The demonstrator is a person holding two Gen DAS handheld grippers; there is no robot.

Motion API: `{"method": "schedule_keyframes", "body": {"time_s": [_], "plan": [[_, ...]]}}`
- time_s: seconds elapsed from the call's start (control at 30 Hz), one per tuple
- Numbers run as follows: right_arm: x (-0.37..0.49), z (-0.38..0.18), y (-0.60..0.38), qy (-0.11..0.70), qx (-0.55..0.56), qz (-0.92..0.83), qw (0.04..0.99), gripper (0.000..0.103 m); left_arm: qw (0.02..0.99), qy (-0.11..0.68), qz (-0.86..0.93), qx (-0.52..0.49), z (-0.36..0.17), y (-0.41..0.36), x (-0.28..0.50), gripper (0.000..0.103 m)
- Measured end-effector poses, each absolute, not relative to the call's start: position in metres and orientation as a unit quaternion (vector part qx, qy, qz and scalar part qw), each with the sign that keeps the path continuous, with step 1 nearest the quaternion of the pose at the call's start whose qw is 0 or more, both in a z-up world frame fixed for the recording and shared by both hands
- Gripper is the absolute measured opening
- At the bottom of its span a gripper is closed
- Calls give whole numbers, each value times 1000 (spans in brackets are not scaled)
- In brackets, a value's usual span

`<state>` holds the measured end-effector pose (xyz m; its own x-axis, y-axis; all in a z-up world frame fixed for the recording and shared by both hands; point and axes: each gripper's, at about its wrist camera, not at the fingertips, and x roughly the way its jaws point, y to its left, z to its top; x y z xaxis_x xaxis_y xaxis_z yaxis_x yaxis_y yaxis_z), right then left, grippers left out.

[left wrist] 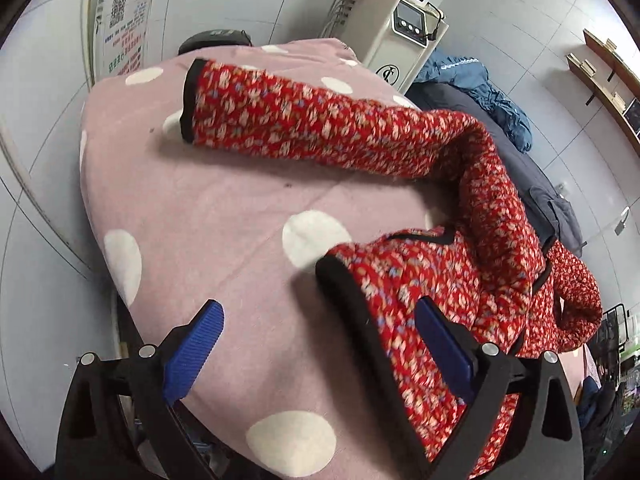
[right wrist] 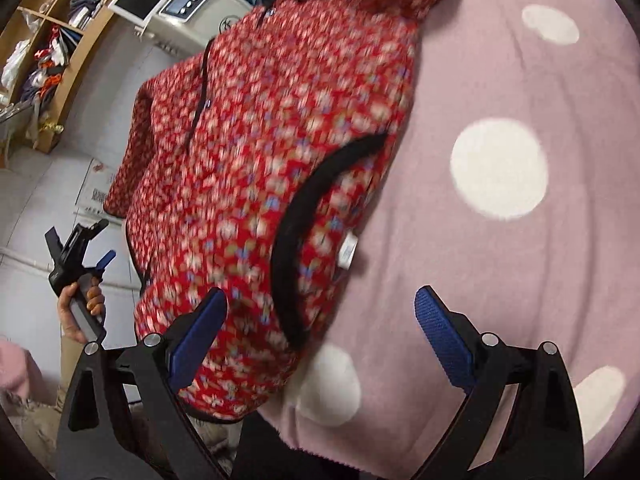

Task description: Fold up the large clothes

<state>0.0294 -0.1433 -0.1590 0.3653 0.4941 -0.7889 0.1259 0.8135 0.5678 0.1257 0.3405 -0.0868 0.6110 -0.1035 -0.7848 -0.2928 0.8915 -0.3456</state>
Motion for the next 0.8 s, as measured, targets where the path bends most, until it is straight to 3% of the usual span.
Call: {"method": "schedule_keyframes", "body": {"time_s": [0.17, 0.33, 0.47, 0.6, 0.67, 0.73, 0.77, 0.8], "plan": [[19, -178, -125, 563, 302, 129, 758, 94, 864, 450, 62, -215, -108, 344, 128, 94], [24, -176, -115, 550, 314, 142, 761, 94, 857, 419, 15, -301, -114, 347, 138, 95], [26, -181, -106, 543, 322, 146, 762, 94, 858, 438, 12, -267, -127, 325, 167, 96], [35, -181, -90, 542, 319, 179, 757, 76, 858, 461, -21, -224, -139, 282, 188, 93], [38, -183, -87, 541, 322, 185, 754, 56, 866, 471, -26, -167, -137, 252, 192, 78], [39, -179, -90, 538, 323, 182, 757, 38, 866, 486, -18, -119, -134, 231, 192, 50], [39, -174, -96, 535, 326, 183, 758, 27, 866, 486, -18, -116, -130, 227, 190, 44], [38, -167, -102, 528, 330, 183, 761, 24, 865, 486, -22, -120, -124, 226, 187, 33]]}}
